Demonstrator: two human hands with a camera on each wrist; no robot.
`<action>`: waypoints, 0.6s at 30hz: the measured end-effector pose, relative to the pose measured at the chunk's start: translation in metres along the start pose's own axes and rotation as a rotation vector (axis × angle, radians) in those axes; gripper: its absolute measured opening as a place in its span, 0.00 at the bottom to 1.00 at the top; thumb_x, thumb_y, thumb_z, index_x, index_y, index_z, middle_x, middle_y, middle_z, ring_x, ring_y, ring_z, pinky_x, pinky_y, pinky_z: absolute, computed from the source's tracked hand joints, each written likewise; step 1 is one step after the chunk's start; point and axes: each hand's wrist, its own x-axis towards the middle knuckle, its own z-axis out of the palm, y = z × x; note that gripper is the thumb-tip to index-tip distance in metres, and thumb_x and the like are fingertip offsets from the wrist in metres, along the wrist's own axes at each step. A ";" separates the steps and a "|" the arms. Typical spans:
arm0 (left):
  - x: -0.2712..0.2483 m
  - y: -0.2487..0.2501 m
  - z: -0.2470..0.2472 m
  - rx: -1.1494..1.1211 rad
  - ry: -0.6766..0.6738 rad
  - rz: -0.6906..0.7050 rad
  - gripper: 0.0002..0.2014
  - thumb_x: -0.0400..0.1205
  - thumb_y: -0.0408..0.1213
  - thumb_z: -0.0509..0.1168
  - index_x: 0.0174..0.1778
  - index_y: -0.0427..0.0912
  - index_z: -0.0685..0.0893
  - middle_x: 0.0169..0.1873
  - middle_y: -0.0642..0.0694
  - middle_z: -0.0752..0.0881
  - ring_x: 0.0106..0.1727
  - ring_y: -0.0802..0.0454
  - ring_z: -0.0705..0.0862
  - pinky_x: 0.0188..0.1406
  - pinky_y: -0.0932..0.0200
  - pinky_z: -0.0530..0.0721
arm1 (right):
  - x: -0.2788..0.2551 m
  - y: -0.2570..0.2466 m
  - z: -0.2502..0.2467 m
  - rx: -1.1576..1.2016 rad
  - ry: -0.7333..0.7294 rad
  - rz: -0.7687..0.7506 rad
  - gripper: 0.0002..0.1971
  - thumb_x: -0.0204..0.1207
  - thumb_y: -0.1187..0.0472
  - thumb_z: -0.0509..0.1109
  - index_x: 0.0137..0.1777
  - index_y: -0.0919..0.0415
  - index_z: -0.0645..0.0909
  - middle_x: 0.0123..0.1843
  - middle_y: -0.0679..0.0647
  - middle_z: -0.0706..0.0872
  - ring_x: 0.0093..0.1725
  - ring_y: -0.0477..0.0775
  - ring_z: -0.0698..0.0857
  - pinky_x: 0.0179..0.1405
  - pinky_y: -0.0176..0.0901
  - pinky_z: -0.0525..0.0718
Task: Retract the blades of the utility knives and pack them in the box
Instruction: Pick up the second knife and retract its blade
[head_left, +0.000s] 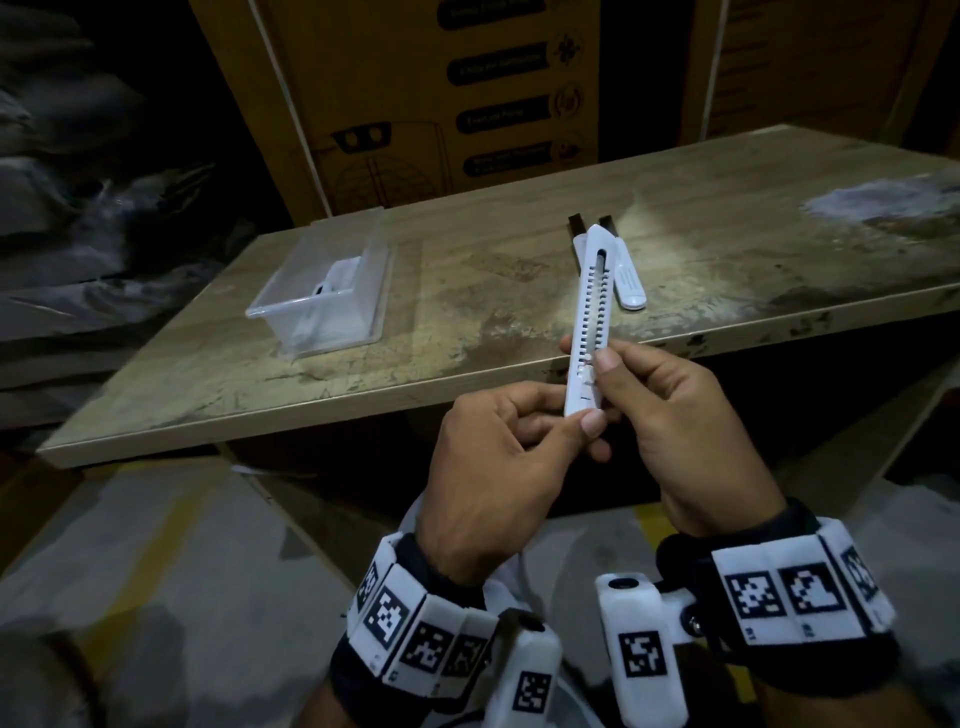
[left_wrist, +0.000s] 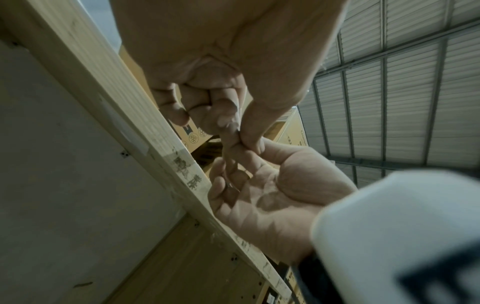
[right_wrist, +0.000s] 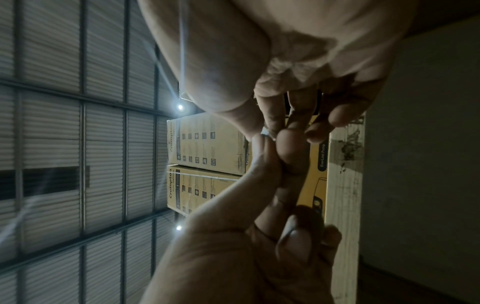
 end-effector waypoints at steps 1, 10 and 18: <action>0.000 -0.001 -0.001 -0.001 -0.006 -0.004 0.05 0.87 0.39 0.78 0.56 0.49 0.98 0.38 0.47 0.99 0.47 0.42 0.99 0.60 0.31 0.94 | 0.000 0.001 0.000 -0.015 0.009 -0.008 0.14 0.88 0.59 0.64 0.56 0.68 0.88 0.34 0.57 0.84 0.28 0.51 0.76 0.29 0.44 0.78; 0.012 0.003 -0.054 0.027 -0.029 0.073 0.06 0.87 0.43 0.78 0.57 0.49 0.98 0.39 0.48 0.99 0.46 0.56 0.99 0.57 0.55 0.93 | 0.023 -0.004 0.034 -0.017 0.117 -0.052 0.05 0.79 0.66 0.74 0.51 0.64 0.91 0.42 0.56 0.95 0.37 0.44 0.91 0.33 0.29 0.82; 0.033 -0.026 -0.132 0.388 0.869 0.364 0.13 0.90 0.48 0.68 0.61 0.50 0.96 0.57 0.50 0.95 0.56 0.47 0.89 0.54 0.51 0.85 | 0.065 -0.022 0.103 -0.166 0.102 -0.110 0.07 0.78 0.64 0.77 0.55 0.59 0.88 0.38 0.51 0.95 0.37 0.46 0.94 0.36 0.37 0.88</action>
